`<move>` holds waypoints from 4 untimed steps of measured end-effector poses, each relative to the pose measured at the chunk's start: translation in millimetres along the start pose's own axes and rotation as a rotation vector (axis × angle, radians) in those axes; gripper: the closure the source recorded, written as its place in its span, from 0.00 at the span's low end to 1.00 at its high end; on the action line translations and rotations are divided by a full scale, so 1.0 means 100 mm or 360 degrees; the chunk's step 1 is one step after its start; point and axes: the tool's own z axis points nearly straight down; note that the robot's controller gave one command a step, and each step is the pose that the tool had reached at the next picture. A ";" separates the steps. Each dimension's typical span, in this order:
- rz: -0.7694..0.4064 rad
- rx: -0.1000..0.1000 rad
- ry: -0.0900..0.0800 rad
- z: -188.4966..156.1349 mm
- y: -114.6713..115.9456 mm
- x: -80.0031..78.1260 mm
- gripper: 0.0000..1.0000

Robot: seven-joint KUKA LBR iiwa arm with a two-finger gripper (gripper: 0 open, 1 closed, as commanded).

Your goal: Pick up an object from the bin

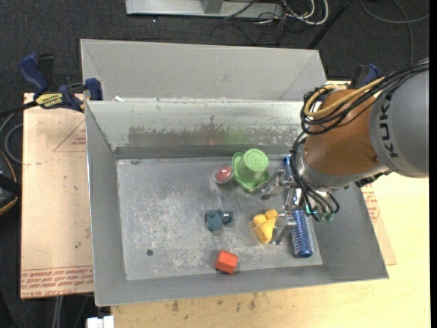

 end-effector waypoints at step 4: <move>-0.0479 0.0005 -0.0028 -1.64 0.21 -0.36 1.00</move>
Offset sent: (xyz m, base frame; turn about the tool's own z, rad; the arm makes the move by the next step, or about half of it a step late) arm 0.0059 -0.0195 -0.0635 -0.0145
